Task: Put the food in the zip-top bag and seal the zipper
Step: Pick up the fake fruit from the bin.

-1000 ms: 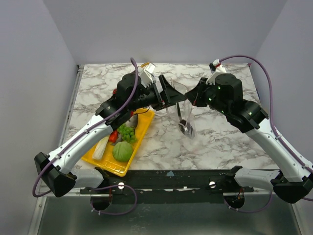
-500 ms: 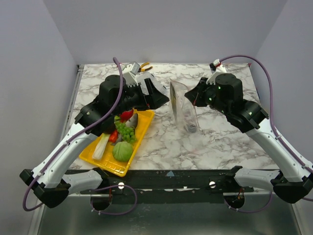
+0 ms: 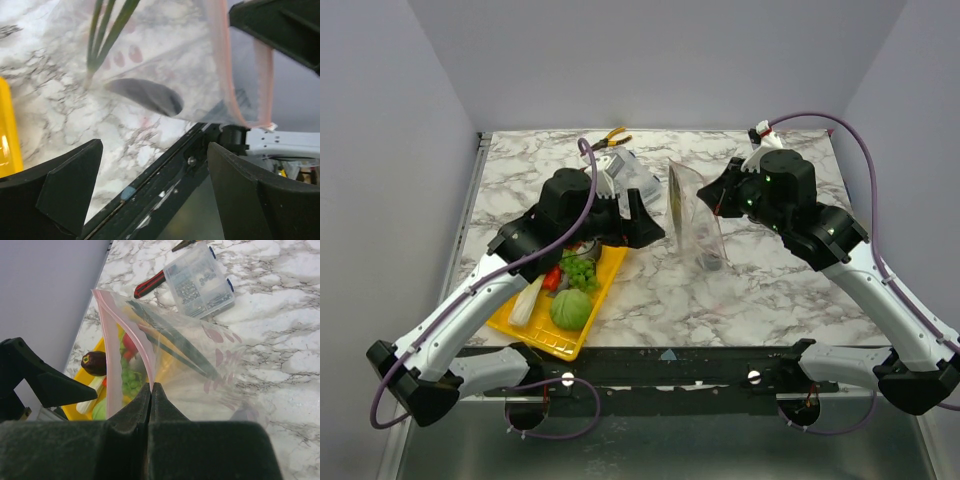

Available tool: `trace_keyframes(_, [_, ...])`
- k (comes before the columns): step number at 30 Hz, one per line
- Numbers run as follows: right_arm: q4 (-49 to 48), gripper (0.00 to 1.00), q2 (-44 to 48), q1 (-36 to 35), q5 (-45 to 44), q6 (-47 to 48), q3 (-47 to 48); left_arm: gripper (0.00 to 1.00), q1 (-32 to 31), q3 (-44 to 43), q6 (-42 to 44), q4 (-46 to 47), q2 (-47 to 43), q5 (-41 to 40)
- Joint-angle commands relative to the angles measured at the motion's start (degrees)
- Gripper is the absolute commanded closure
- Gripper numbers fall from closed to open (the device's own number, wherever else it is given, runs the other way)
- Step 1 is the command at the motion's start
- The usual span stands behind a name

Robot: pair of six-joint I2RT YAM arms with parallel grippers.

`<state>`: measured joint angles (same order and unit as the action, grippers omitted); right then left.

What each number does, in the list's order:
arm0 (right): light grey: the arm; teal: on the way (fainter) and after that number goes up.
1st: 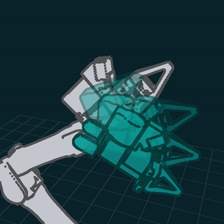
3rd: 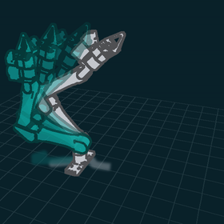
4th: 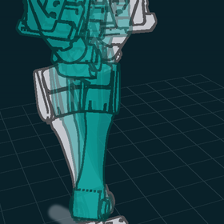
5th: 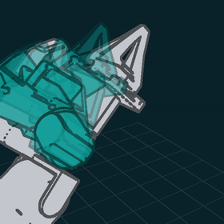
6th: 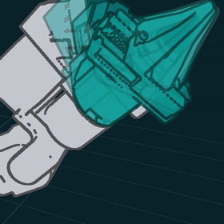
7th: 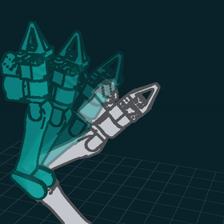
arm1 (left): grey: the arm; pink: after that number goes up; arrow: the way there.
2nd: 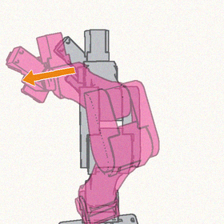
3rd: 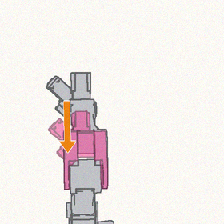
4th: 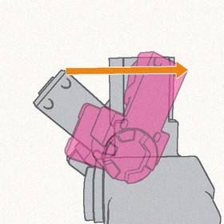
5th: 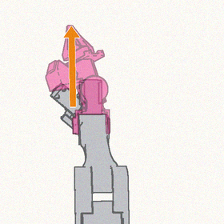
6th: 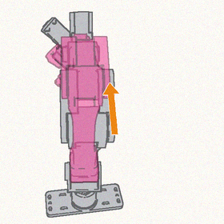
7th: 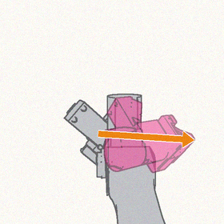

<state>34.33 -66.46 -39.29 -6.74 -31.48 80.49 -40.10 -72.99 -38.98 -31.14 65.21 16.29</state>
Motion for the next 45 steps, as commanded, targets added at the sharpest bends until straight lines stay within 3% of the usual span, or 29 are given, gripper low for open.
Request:
trace_keyframes(1, [-1.67,0.99,0.82,0.14,0.22,0.1,-0.37,0.12,1.54,4.5,7.16,-5.42,-6.74,-7.85])
trace_keyframes(8, [-2.5,0.99,0.75,0.11,0.59,0.46,-1.08,0.09,3.72,16.18,6.28,-10.95,-12.9,-19.63])
trace_keyframes(15, [-2.41,0.99,1.14,0.13,0.6,0.54,-1.56,0.09,5.55,22.63,-7.2,-19.78,-12.61,-29.46])
trace_keyframes(20, [-2.11,0.99,1.57,0.19,0.35,0.75,-1.65,0.04,7.05,28.43,-13.94,-19.12,-17.02,-32.46])
trace_keyframes(23, [-1.94,0.99,1.77,0.15,0.3,0.84,-1.57,0.02,9.82,28.84,-10.75,-16.61,-18.79,-34.31])
trace_keyframes(28, [-1.55,0.99,1.81,0.18,0.33,1.07,-1.12,0.01,20.88,24.33,-1.84,-16.69,-15.52,-34.87])
trace_keyframes(32, [-1.65,0.99,2.09,0.15,0.15,1.15,-1.3,0.02,28.63,25.69,1.35,-10.44,-14.71,-33.98])
trace_keyframes(41, [-0.77,0.99,1.65,0.1,-0.1,1.84,-0.22,0.02,33.48,23.66,1.16,-5.25,-1.12,-28.56])
trace_keyframes(45, [-0.39,0.99,2.1,0.16,-0.97,1.96,-0.33,0.06,33.76,26.05,-0.09,-2.77,0.54,-25.56])
